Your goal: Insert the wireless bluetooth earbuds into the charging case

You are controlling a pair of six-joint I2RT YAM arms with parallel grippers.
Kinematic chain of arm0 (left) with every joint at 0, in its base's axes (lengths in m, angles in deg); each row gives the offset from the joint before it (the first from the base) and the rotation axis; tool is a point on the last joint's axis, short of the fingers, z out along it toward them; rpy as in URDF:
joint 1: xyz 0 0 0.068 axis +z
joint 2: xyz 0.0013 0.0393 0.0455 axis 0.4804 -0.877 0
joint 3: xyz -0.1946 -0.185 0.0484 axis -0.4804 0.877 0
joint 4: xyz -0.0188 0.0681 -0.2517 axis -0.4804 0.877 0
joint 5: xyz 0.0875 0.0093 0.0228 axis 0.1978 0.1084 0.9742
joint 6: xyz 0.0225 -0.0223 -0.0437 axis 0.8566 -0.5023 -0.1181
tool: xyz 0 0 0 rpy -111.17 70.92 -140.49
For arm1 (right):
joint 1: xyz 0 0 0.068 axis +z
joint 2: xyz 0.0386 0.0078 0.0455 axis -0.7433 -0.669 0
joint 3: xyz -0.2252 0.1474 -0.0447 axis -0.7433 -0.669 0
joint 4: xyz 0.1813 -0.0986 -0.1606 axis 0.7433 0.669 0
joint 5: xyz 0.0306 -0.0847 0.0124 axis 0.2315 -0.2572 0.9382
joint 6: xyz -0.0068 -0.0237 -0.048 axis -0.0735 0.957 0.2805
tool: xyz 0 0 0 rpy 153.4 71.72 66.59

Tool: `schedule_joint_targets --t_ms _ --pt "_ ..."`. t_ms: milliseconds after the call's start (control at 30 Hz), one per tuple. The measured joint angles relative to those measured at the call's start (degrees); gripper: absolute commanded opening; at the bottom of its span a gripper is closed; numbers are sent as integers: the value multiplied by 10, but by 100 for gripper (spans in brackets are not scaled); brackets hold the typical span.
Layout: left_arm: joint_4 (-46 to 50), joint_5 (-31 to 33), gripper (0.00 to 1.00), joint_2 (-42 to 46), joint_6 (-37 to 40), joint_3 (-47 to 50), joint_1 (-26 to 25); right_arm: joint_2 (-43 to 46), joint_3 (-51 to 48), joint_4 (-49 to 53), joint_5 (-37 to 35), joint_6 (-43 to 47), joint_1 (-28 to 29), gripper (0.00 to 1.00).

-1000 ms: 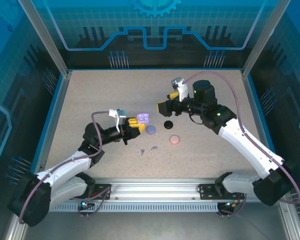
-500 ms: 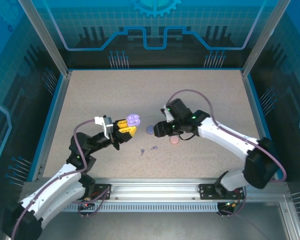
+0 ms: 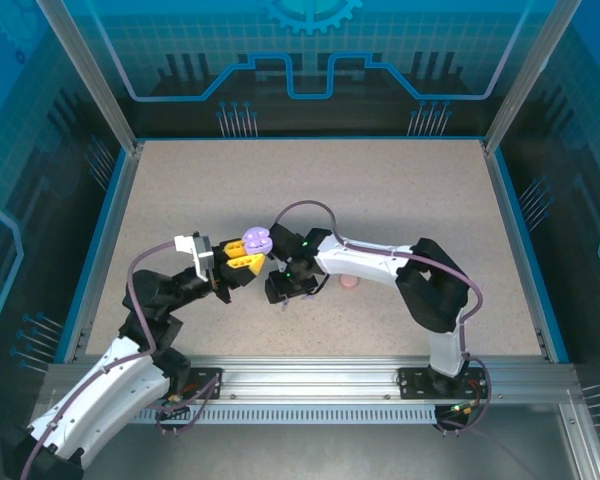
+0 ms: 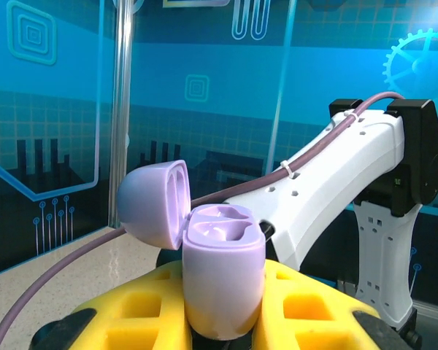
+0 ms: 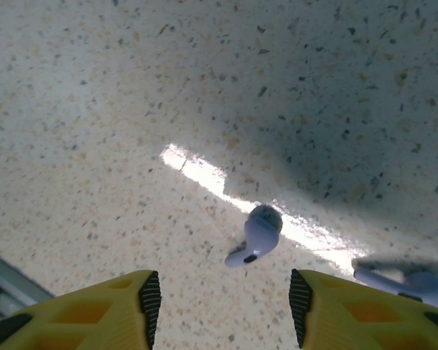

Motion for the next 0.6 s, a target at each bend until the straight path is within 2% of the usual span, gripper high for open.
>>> schedule_joint_targets --t_ms 600 --pt "9 2 7 0 0 0 0 -78 49 43 -13 2 6 39"
